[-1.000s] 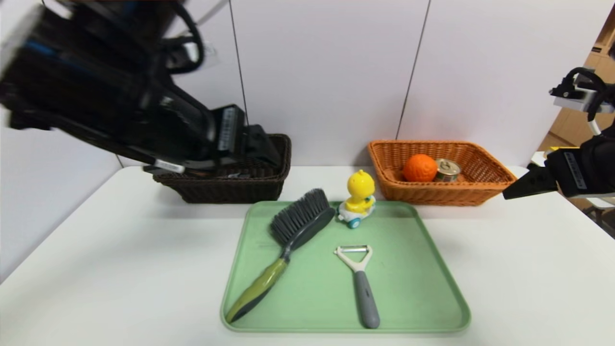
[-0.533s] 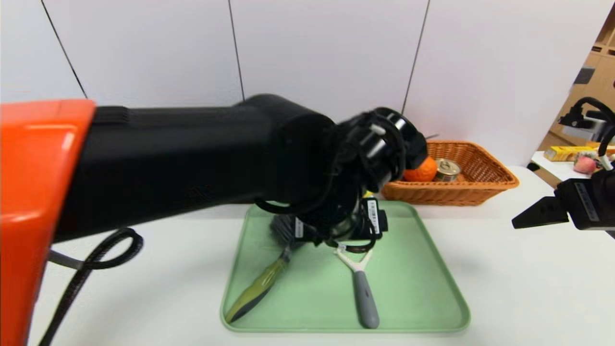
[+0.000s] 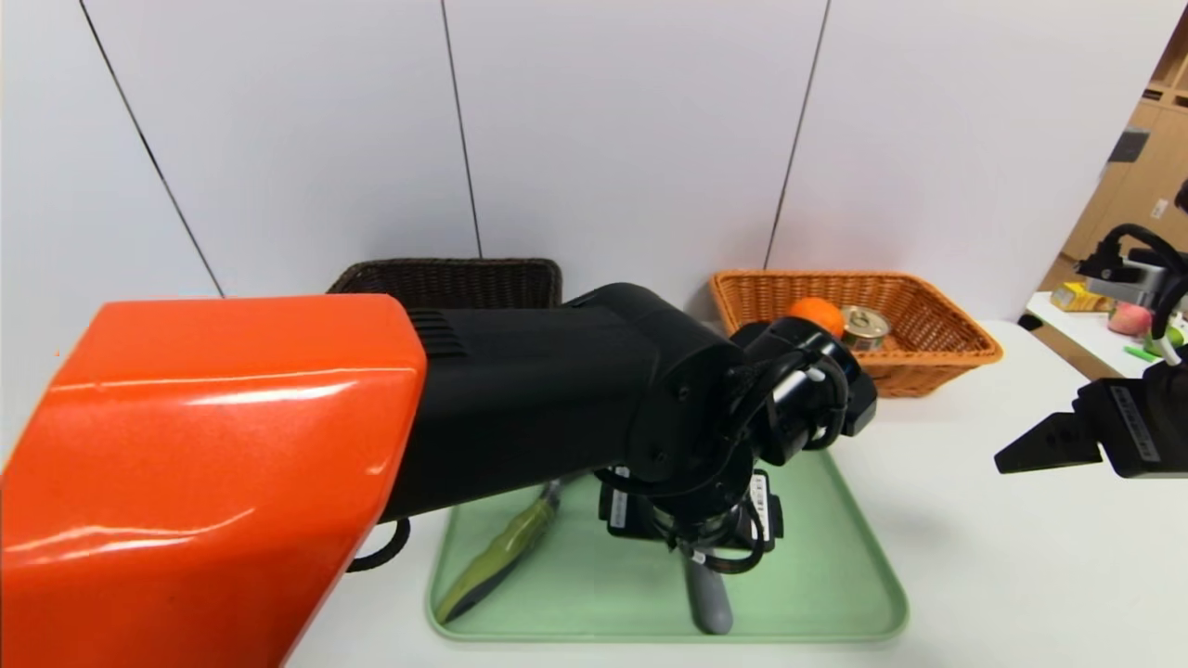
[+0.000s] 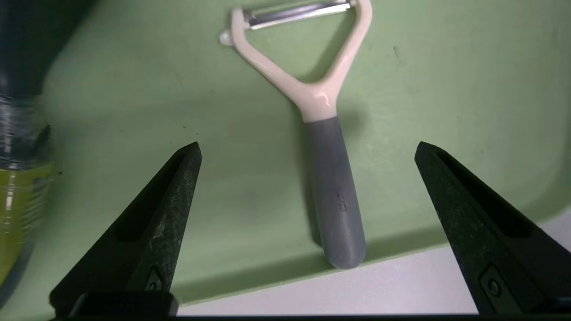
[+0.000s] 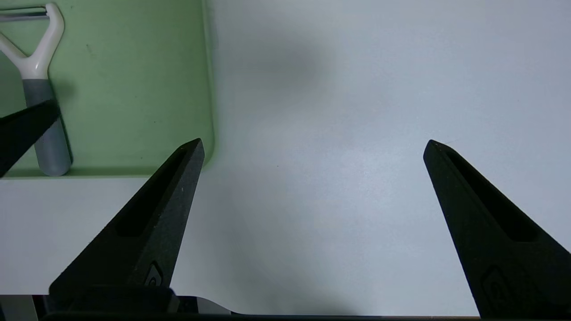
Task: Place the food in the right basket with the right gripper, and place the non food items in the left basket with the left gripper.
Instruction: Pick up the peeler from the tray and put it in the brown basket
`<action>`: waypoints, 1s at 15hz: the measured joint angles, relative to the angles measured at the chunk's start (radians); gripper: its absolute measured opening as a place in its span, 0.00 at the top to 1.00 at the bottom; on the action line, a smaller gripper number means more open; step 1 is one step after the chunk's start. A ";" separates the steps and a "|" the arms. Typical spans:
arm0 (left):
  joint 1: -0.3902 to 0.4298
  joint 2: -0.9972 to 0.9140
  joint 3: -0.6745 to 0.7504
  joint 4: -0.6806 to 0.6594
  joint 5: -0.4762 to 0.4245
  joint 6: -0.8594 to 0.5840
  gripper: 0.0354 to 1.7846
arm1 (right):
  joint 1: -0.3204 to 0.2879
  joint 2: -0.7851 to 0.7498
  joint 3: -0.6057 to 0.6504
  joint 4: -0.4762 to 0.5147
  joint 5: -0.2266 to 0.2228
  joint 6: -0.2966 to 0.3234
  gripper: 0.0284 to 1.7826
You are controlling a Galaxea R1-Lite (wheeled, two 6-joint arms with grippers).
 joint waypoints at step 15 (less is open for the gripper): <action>-0.018 0.058 0.001 0.015 -0.016 0.066 0.26 | -0.011 -0.017 0.043 -0.035 0.000 0.018 0.05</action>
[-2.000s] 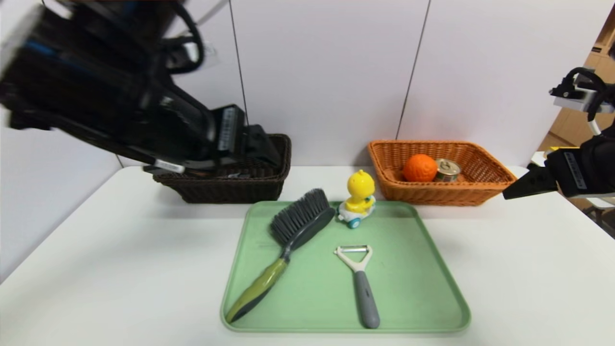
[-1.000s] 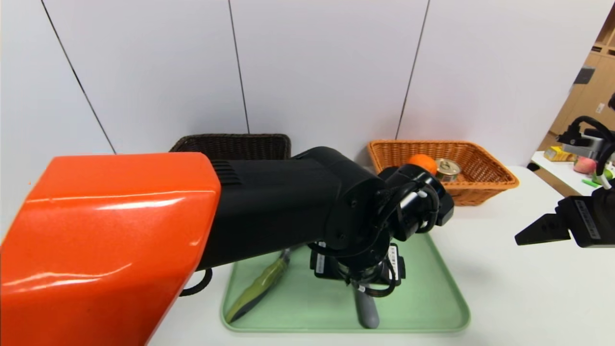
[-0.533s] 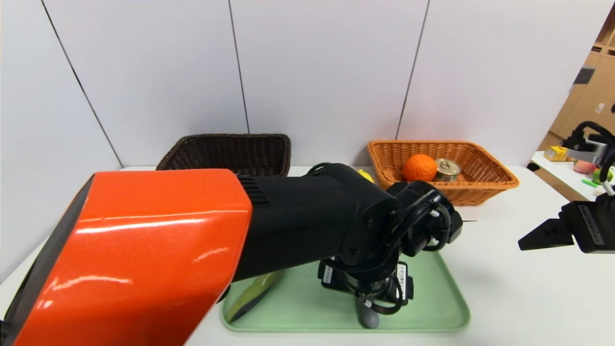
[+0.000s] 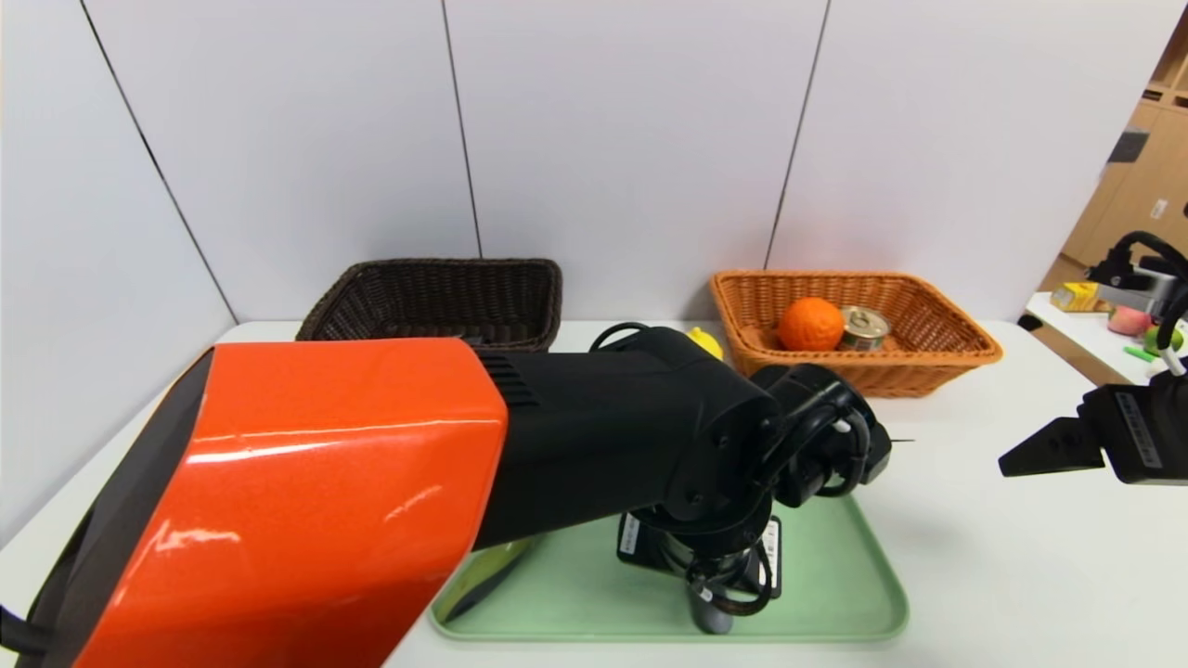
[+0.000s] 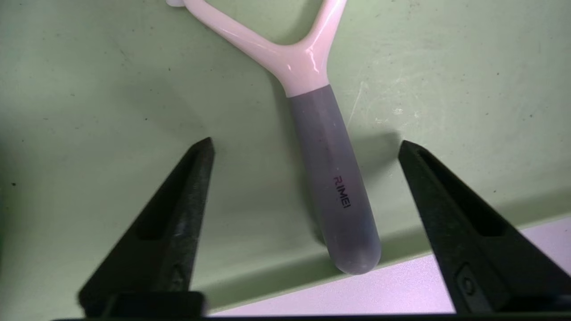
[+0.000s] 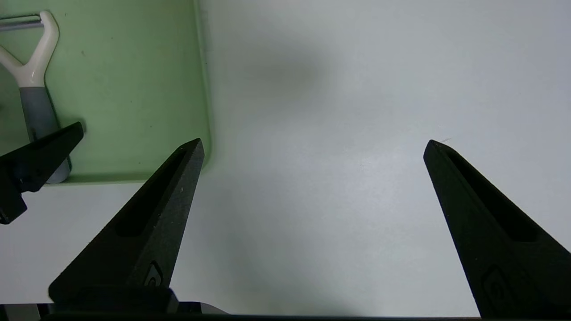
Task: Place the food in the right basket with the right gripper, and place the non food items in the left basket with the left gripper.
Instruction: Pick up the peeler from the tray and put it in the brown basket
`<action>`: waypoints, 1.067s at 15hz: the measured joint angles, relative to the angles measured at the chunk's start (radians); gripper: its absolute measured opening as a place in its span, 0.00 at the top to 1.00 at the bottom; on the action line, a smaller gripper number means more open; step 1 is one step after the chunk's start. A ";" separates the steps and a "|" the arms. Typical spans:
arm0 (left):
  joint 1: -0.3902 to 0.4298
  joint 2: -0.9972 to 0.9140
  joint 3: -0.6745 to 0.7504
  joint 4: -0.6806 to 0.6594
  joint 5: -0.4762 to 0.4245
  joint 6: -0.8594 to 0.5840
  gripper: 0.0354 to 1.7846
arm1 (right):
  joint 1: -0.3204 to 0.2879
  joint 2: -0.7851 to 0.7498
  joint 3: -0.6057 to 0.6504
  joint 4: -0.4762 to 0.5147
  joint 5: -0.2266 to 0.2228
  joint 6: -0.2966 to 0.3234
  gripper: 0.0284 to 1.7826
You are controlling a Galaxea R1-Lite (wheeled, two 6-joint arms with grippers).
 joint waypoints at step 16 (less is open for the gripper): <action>-0.012 -0.077 0.000 -0.066 -0.210 0.014 0.86 | 0.013 -0.040 0.030 -0.003 -0.001 -0.001 0.05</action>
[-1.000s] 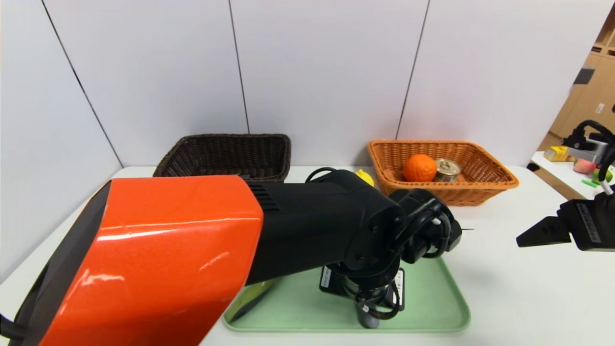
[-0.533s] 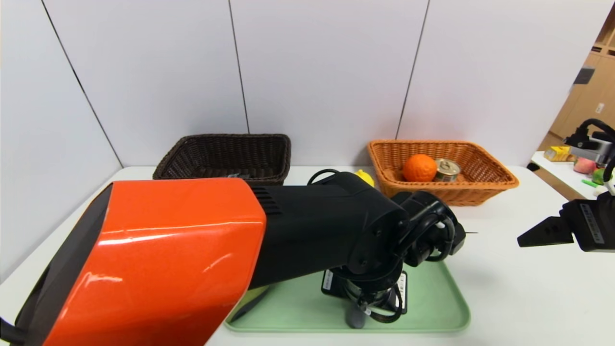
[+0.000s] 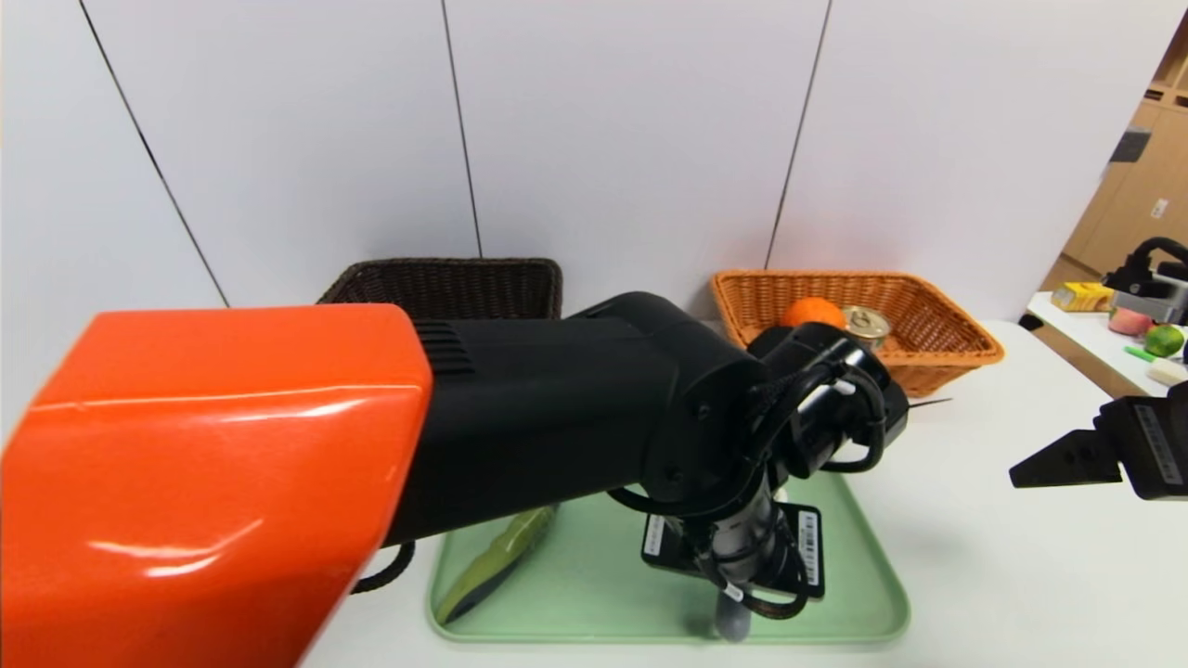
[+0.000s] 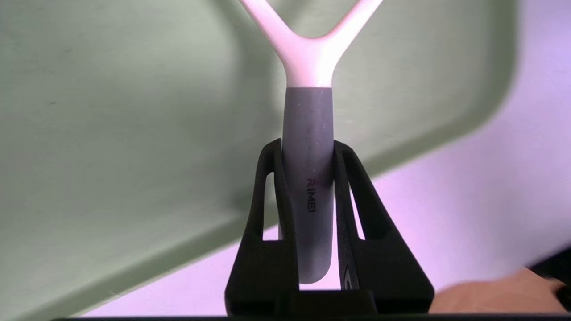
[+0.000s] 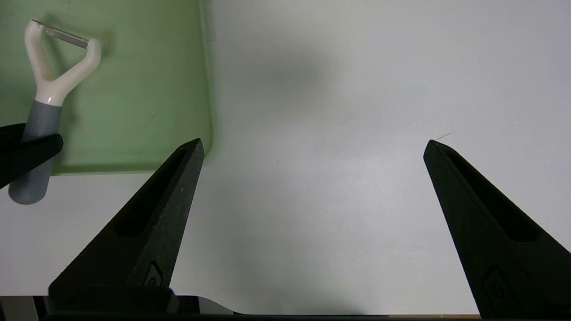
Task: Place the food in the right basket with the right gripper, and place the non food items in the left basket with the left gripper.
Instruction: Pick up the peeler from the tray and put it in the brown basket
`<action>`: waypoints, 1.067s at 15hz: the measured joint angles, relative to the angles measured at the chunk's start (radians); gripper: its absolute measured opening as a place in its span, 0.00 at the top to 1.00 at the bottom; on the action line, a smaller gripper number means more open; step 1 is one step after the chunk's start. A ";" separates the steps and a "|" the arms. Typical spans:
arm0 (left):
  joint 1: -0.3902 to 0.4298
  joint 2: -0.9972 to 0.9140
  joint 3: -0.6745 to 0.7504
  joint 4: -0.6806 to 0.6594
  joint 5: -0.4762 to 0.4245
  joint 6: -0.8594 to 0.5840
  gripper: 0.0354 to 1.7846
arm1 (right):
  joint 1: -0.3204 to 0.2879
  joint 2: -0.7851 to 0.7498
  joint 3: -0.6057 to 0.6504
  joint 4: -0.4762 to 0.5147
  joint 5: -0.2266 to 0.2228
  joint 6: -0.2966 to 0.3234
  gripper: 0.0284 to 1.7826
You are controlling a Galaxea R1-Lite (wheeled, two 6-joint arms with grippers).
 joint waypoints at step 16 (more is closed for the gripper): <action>0.348 -0.353 0.005 -0.223 -0.003 0.000 0.86 | 0.002 -0.019 0.021 -0.105 -0.003 -0.006 0.05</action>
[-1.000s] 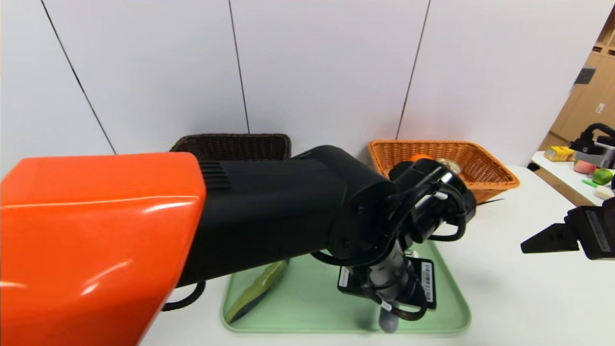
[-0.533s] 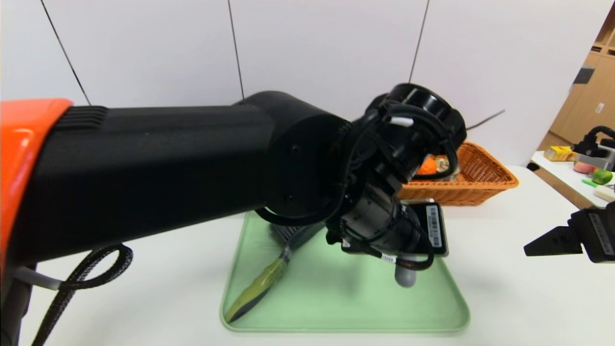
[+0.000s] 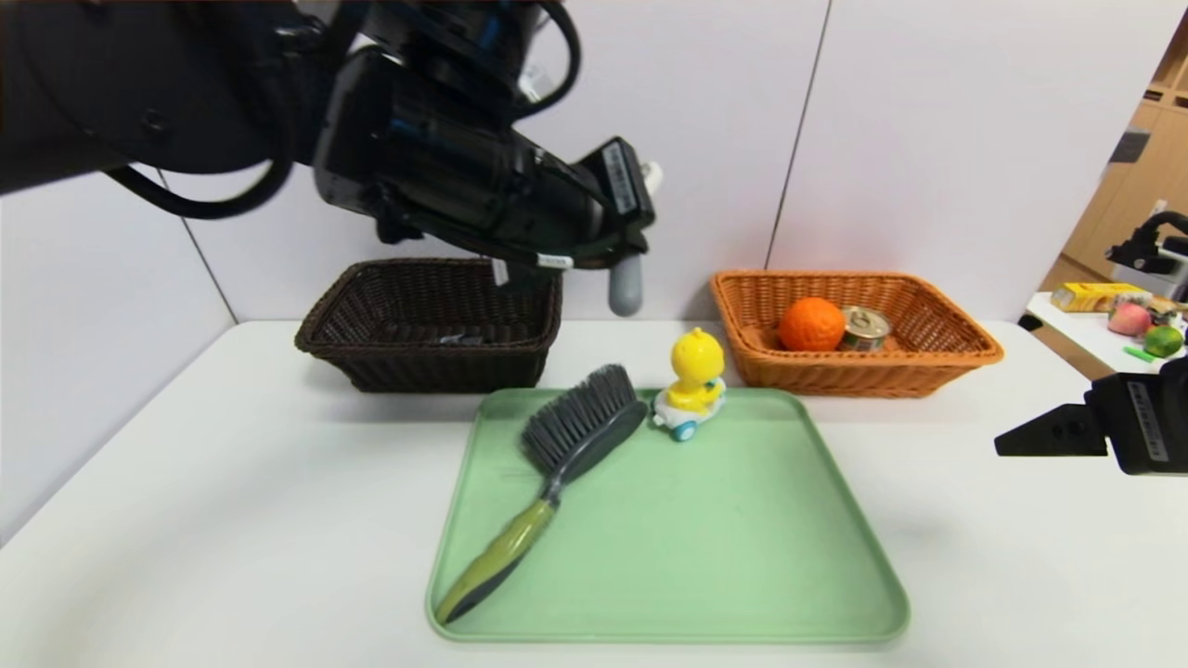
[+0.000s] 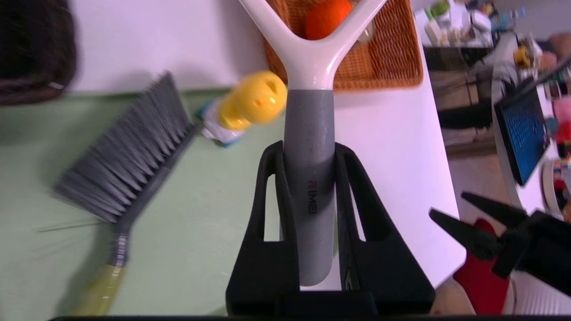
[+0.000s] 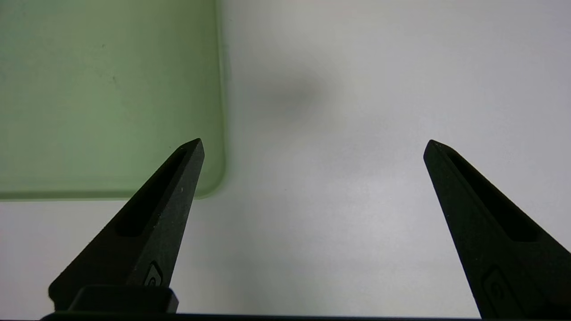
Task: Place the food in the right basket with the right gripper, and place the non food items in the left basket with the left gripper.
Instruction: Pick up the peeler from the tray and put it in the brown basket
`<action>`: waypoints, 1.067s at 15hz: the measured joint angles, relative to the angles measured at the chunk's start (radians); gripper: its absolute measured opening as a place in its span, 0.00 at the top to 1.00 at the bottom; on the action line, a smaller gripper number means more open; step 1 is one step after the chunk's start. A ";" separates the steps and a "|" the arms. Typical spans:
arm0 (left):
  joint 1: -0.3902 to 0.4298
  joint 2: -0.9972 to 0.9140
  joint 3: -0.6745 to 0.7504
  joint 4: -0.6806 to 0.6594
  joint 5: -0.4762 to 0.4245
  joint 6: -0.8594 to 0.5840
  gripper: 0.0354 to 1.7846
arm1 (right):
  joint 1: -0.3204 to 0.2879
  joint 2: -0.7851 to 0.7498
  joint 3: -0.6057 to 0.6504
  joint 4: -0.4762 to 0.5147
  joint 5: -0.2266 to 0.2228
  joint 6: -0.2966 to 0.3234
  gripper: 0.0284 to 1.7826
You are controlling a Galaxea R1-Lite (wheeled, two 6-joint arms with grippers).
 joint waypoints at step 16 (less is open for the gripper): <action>0.521 0.217 0.042 -0.079 0.068 0.180 0.86 | -0.006 0.000 0.019 -0.008 0.003 0.000 0.05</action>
